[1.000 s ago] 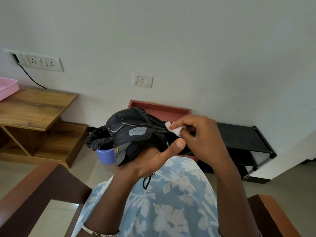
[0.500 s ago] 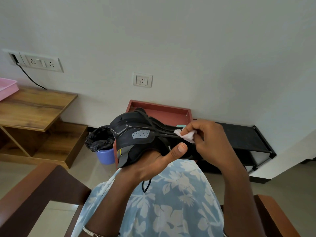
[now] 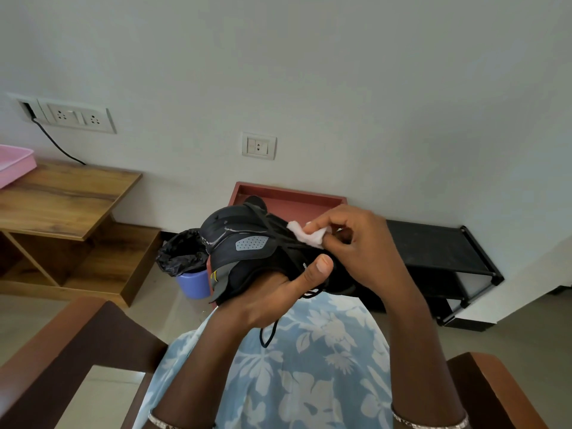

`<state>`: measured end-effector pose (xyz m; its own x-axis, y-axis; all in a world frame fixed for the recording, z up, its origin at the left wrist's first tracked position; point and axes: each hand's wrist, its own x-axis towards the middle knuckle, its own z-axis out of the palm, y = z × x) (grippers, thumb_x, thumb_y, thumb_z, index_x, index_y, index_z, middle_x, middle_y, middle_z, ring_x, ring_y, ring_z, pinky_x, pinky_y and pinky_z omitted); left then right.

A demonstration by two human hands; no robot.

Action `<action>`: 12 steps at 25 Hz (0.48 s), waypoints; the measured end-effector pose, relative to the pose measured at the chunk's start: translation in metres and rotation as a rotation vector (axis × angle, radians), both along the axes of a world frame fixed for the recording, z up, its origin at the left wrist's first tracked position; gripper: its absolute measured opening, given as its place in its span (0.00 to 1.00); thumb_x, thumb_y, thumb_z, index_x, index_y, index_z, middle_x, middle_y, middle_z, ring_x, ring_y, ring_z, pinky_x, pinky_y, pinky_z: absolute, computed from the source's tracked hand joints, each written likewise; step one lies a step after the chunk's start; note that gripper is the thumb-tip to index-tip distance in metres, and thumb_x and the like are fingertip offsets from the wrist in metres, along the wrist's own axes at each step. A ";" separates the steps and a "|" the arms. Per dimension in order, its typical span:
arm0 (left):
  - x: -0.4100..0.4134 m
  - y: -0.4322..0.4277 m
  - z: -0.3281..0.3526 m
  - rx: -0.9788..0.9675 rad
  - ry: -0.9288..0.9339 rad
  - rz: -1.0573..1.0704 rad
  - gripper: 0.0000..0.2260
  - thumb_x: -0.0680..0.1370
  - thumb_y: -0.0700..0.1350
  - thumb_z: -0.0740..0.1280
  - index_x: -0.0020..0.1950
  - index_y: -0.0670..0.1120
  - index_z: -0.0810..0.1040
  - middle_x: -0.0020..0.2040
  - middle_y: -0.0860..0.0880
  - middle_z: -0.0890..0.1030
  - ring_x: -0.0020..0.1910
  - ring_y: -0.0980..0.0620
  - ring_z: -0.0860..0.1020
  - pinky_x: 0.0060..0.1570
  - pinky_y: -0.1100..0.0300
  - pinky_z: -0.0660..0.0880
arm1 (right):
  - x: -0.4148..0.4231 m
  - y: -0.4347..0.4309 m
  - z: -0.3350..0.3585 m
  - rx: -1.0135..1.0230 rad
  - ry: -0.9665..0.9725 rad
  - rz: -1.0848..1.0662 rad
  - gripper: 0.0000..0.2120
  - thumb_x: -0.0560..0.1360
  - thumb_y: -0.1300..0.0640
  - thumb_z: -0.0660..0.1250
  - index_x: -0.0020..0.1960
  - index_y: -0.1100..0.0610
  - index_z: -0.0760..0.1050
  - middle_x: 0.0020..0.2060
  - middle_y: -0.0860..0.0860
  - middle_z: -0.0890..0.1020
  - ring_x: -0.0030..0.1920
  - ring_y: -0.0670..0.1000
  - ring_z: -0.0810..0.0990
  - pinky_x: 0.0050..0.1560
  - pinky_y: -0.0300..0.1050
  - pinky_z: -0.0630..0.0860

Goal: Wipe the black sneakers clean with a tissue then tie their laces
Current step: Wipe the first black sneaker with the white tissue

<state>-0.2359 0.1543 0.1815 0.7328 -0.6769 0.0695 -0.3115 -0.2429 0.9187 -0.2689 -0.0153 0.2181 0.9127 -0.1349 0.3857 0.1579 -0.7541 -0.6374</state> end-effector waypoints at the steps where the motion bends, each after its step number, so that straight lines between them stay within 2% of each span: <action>1: 0.000 0.000 0.000 -0.003 0.022 -0.001 0.29 0.65 0.82 0.51 0.61 0.74 0.69 0.63 0.73 0.72 0.68 0.74 0.65 0.74 0.62 0.61 | 0.000 -0.003 0.000 -0.044 -0.006 -0.072 0.16 0.71 0.68 0.70 0.46 0.48 0.86 0.41 0.43 0.83 0.41 0.43 0.80 0.41 0.30 0.72; 2: 0.000 -0.001 0.000 0.000 0.031 -0.004 0.31 0.65 0.82 0.51 0.62 0.72 0.69 0.64 0.73 0.72 0.68 0.74 0.65 0.75 0.60 0.60 | 0.000 -0.003 0.001 -0.066 -0.002 -0.107 0.14 0.71 0.66 0.71 0.46 0.48 0.86 0.40 0.43 0.83 0.39 0.43 0.79 0.40 0.30 0.70; 4: -0.001 -0.004 -0.001 0.015 0.016 -0.022 0.41 0.64 0.84 0.50 0.70 0.65 0.69 0.69 0.67 0.72 0.71 0.69 0.65 0.76 0.57 0.59 | 0.002 0.007 0.005 -0.030 -0.001 -0.057 0.12 0.71 0.64 0.72 0.46 0.48 0.85 0.40 0.43 0.84 0.39 0.44 0.80 0.40 0.35 0.74; 6: -0.002 -0.007 -0.001 0.022 0.018 -0.047 0.45 0.63 0.84 0.50 0.74 0.61 0.67 0.72 0.62 0.70 0.74 0.63 0.65 0.77 0.54 0.59 | 0.006 0.023 0.012 0.132 -0.008 0.049 0.10 0.71 0.63 0.73 0.47 0.50 0.84 0.41 0.44 0.85 0.41 0.46 0.83 0.42 0.39 0.80; 8: -0.004 -0.007 0.001 0.011 0.048 -0.070 0.44 0.62 0.84 0.51 0.73 0.64 0.64 0.73 0.60 0.69 0.75 0.62 0.64 0.77 0.54 0.58 | 0.011 0.036 0.018 0.253 -0.023 0.131 0.10 0.71 0.64 0.75 0.50 0.52 0.84 0.41 0.45 0.85 0.42 0.47 0.84 0.44 0.40 0.81; 10: -0.006 -0.006 0.002 -0.003 0.061 -0.072 0.42 0.61 0.85 0.52 0.71 0.66 0.64 0.71 0.63 0.69 0.74 0.63 0.64 0.77 0.55 0.59 | 0.014 0.042 0.020 0.261 -0.025 0.166 0.10 0.72 0.64 0.75 0.51 0.53 0.84 0.41 0.46 0.85 0.42 0.47 0.84 0.45 0.39 0.81; 12: -0.005 -0.004 0.005 -0.022 0.044 -0.035 0.35 0.62 0.84 0.51 0.65 0.71 0.64 0.67 0.69 0.69 0.72 0.66 0.65 0.76 0.59 0.59 | 0.013 0.038 0.020 0.230 0.020 0.155 0.08 0.72 0.63 0.74 0.49 0.53 0.85 0.42 0.45 0.86 0.42 0.46 0.84 0.46 0.39 0.81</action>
